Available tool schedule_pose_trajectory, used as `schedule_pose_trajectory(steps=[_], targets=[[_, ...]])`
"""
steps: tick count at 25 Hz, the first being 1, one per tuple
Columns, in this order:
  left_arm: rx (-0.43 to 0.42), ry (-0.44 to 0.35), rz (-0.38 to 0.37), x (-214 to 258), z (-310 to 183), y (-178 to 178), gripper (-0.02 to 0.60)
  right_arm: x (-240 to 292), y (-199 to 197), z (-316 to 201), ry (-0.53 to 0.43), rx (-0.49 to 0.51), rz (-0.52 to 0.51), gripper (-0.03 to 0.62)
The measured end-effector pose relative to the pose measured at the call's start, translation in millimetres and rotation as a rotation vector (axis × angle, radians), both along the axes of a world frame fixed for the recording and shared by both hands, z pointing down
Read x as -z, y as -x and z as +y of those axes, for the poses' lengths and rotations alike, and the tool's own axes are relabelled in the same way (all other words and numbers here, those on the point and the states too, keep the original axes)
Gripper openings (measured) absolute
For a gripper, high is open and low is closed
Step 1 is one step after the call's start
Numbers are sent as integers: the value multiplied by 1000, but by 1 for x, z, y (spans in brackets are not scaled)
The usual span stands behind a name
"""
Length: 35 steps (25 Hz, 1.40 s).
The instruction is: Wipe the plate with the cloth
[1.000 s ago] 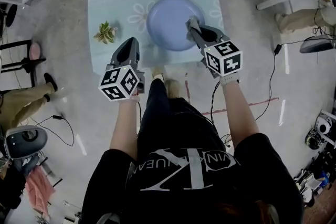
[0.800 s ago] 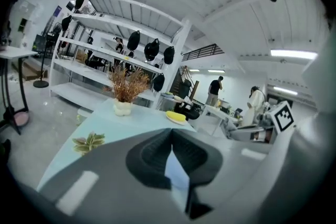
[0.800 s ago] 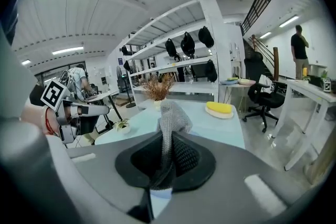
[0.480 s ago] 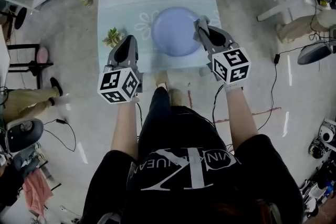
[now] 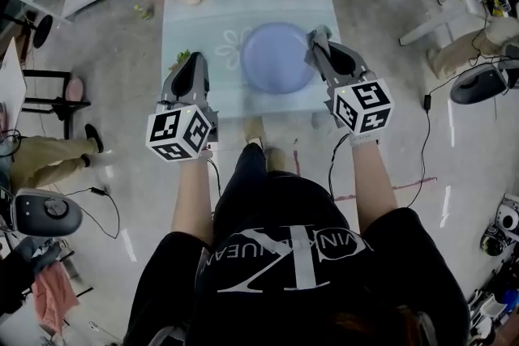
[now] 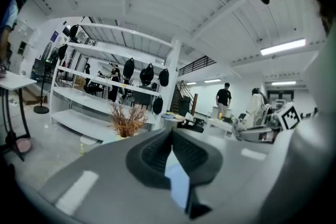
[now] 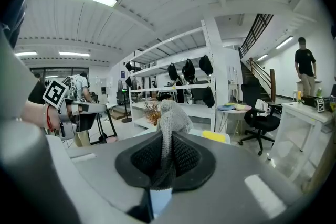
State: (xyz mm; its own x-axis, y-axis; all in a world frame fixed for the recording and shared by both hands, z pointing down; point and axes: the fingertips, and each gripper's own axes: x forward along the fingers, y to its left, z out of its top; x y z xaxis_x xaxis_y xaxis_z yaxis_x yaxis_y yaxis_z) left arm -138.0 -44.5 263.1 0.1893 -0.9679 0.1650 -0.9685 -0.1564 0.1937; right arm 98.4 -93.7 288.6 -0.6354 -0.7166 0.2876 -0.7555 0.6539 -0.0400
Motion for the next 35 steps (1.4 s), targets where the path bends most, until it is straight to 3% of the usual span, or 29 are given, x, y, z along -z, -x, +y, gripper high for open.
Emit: schedule_pose_trajectory(steps=[14, 35], targets=[[39, -130, -120, 61, 6, 12, 0, 56, -14, 5, -123, -25, -46, 35], [55, -165, -128, 85, 18, 21, 0, 76, -15, 15, -155, -32, -73, 35]])
